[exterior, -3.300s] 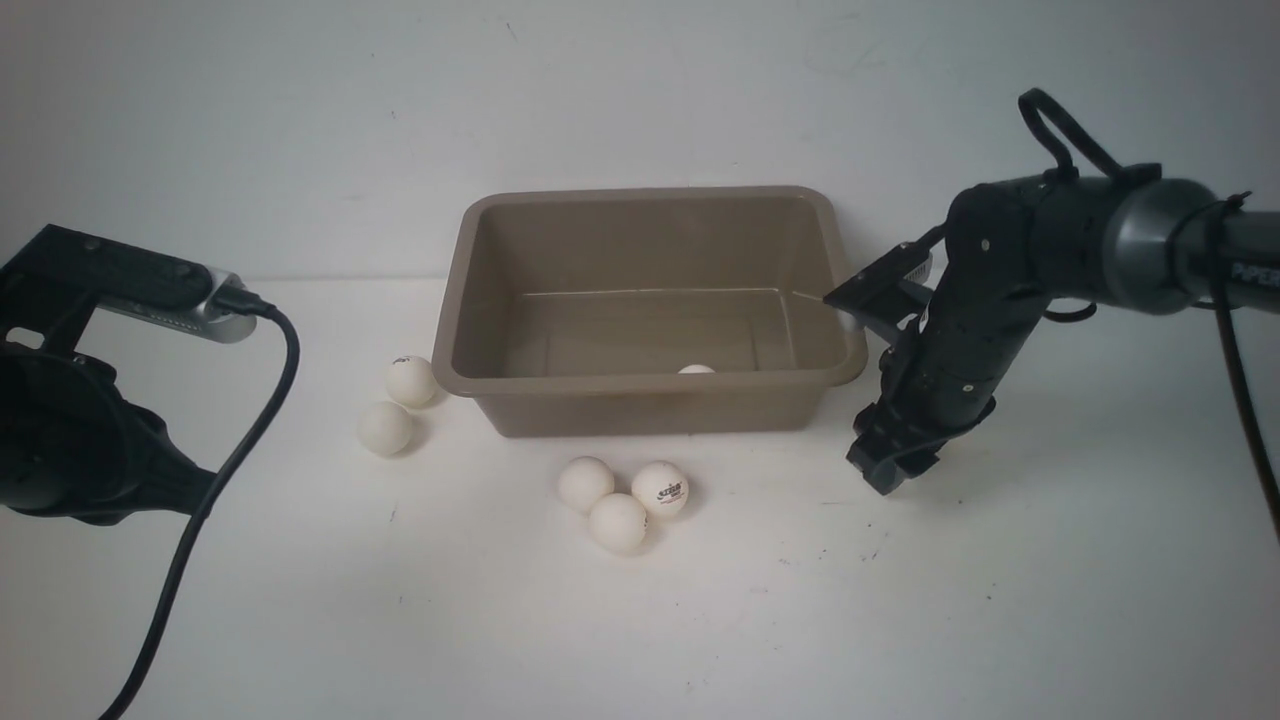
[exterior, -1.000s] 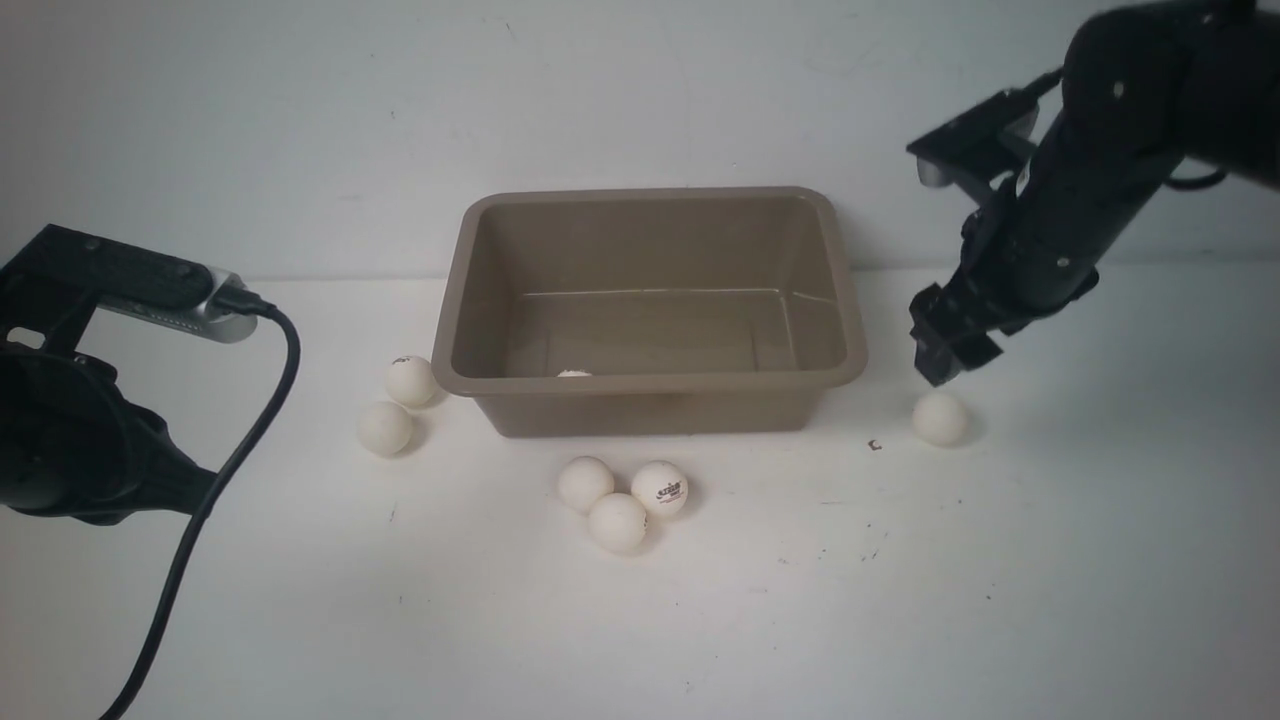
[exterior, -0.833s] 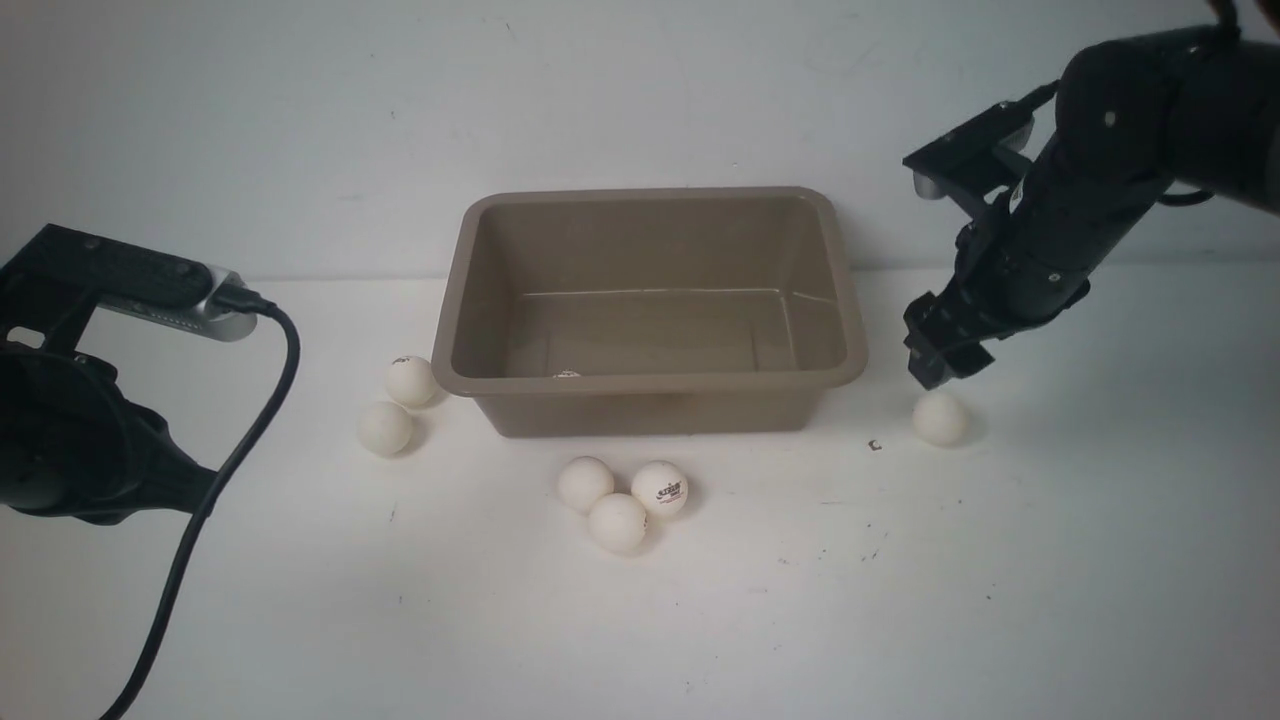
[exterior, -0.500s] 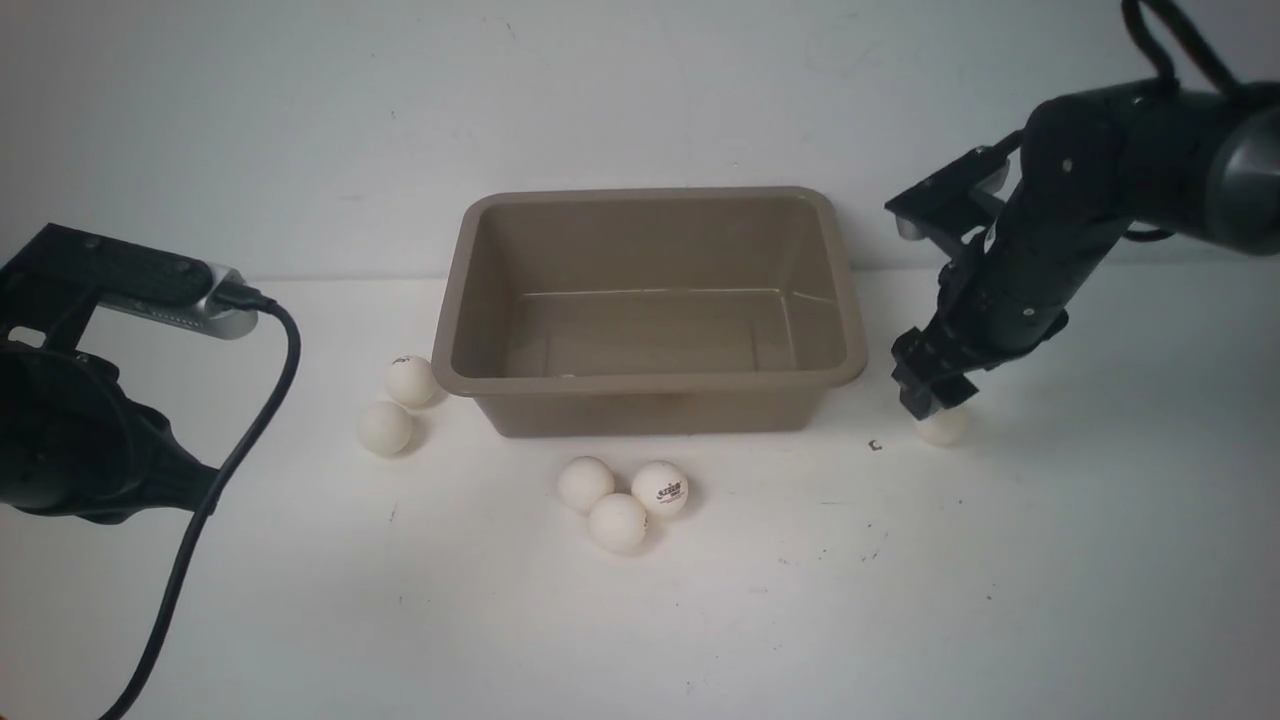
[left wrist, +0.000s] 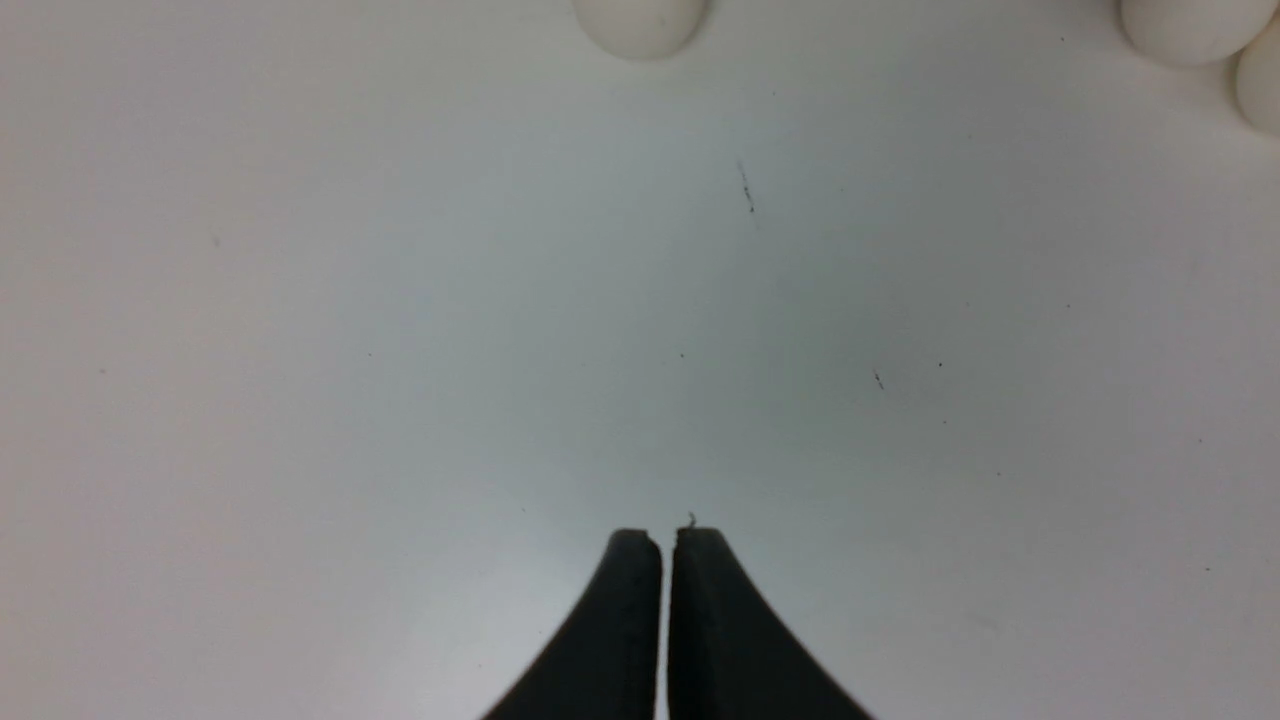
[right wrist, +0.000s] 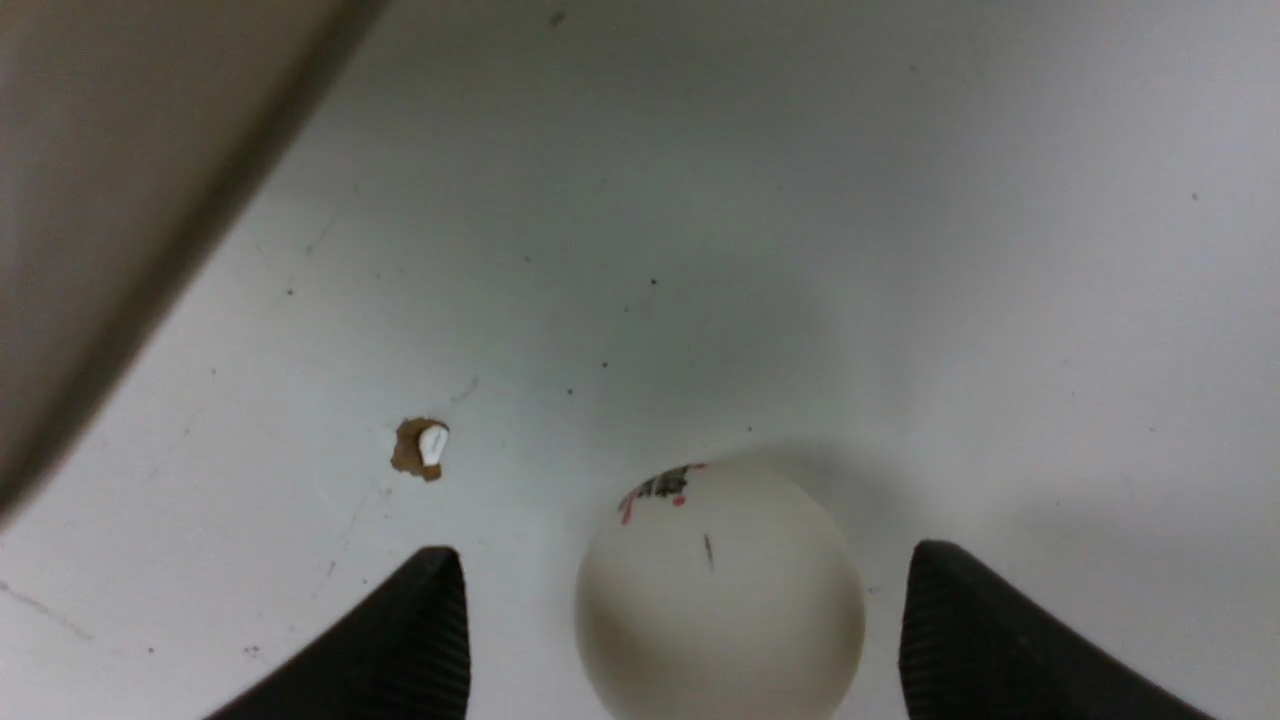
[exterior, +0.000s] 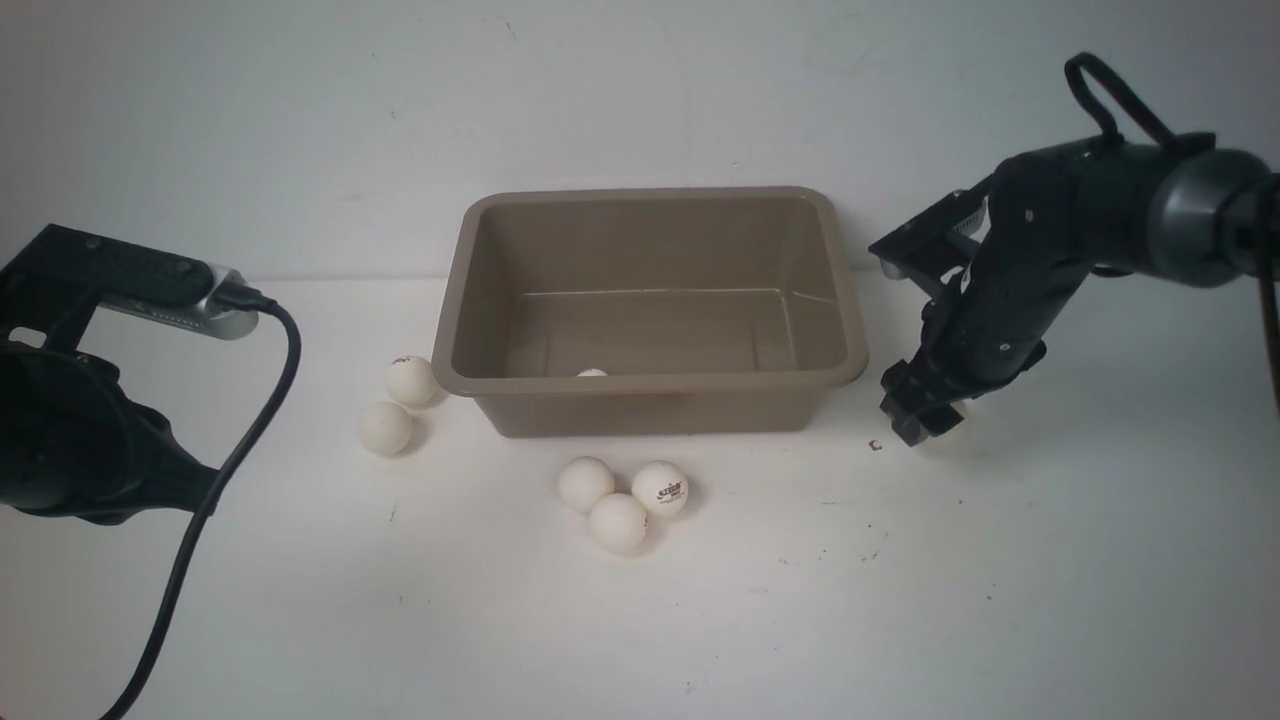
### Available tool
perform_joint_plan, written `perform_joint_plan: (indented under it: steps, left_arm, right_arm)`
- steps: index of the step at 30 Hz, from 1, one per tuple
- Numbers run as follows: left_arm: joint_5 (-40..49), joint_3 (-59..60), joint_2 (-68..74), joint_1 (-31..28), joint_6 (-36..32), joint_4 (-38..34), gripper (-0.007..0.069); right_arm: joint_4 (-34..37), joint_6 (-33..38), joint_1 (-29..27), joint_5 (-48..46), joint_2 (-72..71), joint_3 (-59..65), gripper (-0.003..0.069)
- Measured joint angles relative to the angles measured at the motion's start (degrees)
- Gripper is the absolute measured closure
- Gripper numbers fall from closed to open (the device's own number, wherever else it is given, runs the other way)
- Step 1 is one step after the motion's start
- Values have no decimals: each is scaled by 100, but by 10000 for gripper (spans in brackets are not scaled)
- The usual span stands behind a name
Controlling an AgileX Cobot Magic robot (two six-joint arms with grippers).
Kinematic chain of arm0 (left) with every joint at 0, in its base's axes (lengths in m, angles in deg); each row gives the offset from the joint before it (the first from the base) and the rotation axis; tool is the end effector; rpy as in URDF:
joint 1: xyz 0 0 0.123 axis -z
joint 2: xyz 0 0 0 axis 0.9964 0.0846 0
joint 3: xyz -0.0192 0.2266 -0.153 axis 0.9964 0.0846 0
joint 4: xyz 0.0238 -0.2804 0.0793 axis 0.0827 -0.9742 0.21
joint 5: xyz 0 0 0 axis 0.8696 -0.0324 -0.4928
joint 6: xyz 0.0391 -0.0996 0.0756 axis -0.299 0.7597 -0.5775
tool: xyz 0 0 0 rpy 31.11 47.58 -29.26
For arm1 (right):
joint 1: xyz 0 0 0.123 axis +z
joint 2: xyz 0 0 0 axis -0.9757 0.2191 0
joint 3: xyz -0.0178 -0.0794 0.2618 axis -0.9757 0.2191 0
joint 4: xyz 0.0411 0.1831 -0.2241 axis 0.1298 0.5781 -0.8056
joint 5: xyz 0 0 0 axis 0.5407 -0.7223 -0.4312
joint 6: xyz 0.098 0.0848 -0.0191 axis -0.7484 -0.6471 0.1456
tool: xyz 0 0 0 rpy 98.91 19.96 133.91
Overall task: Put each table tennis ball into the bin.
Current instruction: Use the right arm to clamp the table tennis ball closest to it
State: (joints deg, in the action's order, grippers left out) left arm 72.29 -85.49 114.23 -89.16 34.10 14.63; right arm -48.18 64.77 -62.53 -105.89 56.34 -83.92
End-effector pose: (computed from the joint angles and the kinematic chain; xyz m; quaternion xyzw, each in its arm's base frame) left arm 0.3035 -0.0036 0.2157 0.1335 0.9530 -0.0437 0.2684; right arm 0.4551 0.1176 0.0960 -0.3106 0.9447 -0.0164 0.1036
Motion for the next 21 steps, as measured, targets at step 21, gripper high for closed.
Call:
perform_joint_plan:
  steps: [21]
  left_arm:
    - [10,0,0,0,0,0,628]
  right_arm:
    - [-977,-664,-10,-425,-252,-711,300]
